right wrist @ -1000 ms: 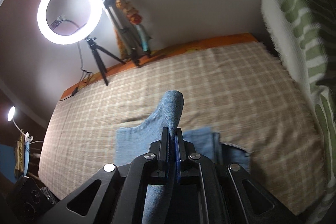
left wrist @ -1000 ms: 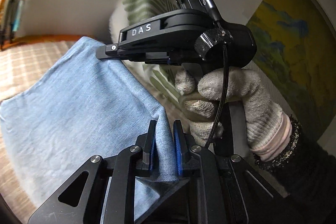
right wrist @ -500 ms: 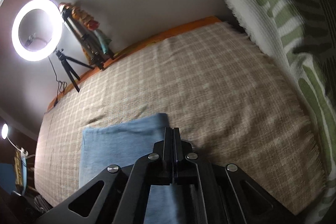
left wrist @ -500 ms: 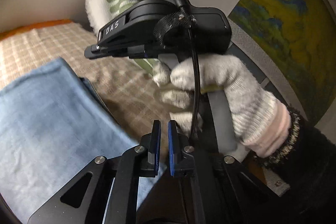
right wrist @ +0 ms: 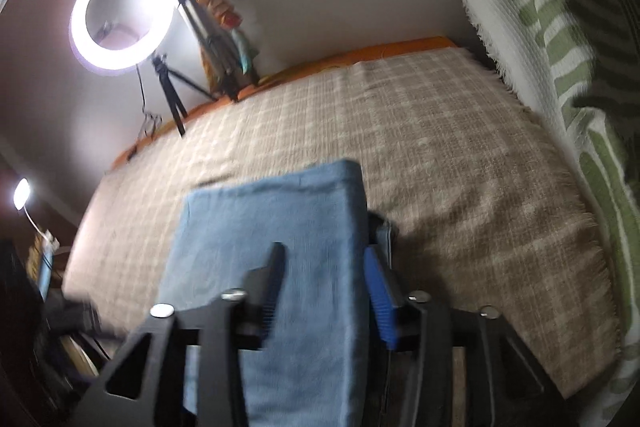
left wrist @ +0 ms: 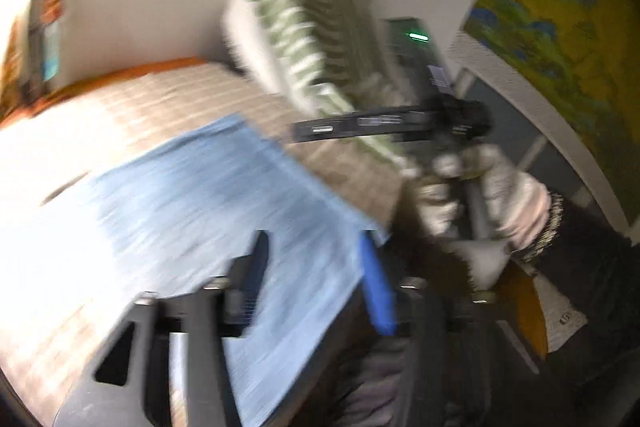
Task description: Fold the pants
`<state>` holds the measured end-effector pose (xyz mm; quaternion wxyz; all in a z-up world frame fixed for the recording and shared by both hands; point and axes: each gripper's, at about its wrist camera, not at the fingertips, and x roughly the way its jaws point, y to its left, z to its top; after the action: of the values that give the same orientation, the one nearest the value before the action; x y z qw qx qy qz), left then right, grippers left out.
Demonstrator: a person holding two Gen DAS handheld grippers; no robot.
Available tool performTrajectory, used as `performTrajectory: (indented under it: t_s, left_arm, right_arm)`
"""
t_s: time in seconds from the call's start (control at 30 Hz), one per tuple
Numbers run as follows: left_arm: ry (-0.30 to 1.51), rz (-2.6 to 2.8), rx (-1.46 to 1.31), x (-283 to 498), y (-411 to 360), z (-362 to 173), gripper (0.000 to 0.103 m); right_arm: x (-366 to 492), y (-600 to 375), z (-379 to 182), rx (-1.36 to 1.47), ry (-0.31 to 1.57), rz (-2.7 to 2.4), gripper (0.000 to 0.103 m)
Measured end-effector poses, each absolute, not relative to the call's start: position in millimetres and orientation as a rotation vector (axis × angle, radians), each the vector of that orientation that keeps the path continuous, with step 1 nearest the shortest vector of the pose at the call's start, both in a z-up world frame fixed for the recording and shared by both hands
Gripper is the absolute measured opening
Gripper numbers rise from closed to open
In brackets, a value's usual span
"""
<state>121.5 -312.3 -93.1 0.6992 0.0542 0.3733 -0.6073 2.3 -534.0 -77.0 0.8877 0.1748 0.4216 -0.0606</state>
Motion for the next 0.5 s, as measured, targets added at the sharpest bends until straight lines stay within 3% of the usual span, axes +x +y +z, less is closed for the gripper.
performTrajectory:
  t_s: [0.03, 0.07, 0.23, 0.5]
  left_arm:
    - [0.855, -1.327, 0.110, 129, -304, -101, 0.059]
    - [0.888, -1.294, 0.100, 138, -294, -112, 0.059]
    - [1.078, -1.137, -0.036, 181, -267, -156, 0.060]
    - [1.185, -1.090, -0.217, 209, -274, -183, 0.060]
  right_arm:
    - [0, -532, -80, 0.351, 0.886, -0.131, 0.068]
    - [-2, -531, -84, 0.344, 0.895, -0.134, 0.070]
    - [-1, -542, -112, 0.381, 0.945, -0.140, 0.074]
    - [9, -569, -146, 0.519, 0.970, -0.035, 0.077]
